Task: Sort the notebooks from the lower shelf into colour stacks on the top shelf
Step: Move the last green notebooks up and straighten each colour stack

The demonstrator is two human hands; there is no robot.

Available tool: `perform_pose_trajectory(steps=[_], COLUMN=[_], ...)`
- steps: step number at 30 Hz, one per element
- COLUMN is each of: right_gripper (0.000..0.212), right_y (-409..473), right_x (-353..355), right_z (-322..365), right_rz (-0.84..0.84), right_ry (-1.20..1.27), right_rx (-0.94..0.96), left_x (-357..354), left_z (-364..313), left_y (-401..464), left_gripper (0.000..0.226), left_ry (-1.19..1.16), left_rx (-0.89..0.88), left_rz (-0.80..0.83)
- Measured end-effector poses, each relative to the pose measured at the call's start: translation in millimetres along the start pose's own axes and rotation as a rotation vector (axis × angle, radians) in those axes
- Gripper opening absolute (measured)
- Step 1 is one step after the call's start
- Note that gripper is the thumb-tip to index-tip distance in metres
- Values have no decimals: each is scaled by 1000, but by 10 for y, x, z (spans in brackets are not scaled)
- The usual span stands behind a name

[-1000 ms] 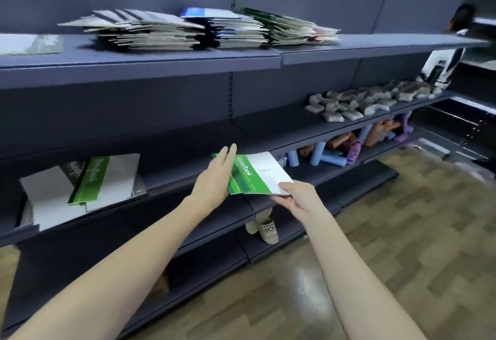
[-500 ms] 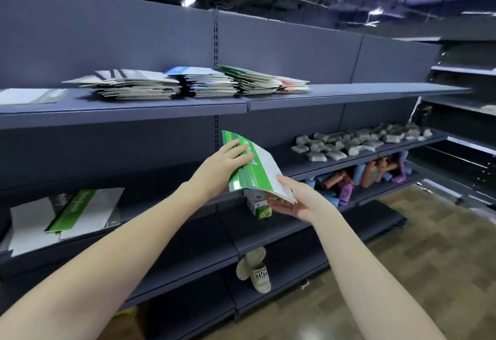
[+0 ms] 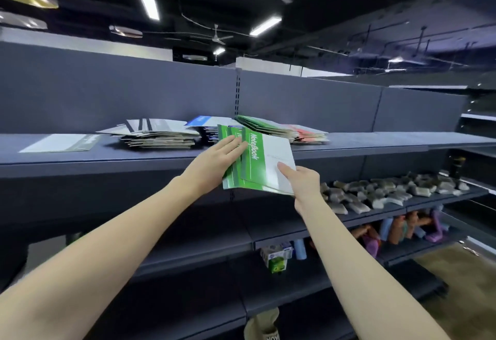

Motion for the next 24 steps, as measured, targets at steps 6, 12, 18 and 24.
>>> perform_pose_trajectory(steps=[6,12,18,24], right_gripper=[15,11,20,37], right_y=[376,788,1221,1669], right_x=[-371,-666,-781,-716], right_z=[195,427,530,788], right_rz=[-9,17,-1,-212], right_ry=[-97,-240,-340,-446], right_rx=[120,174,235,310], left_x=[48,0,-209,-414], left_z=[503,887,1175,1439], left_y=[277,669,942,1173], left_gripper=[76,72,71,68], left_ry=[71,117,100,2], left_rx=[-46,-111,-107,-17], left_rz=[-63,-126,-151,-130])
Point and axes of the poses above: each hand's wrist, its own y-axis towards the middle knuckle, its own x-axis out of the back of the hand, z = x × y, the point moved 5 cm from there along y, towards the middle knuckle, and after that the axes turned 3 degrees about -z, right-handed, at the moved point
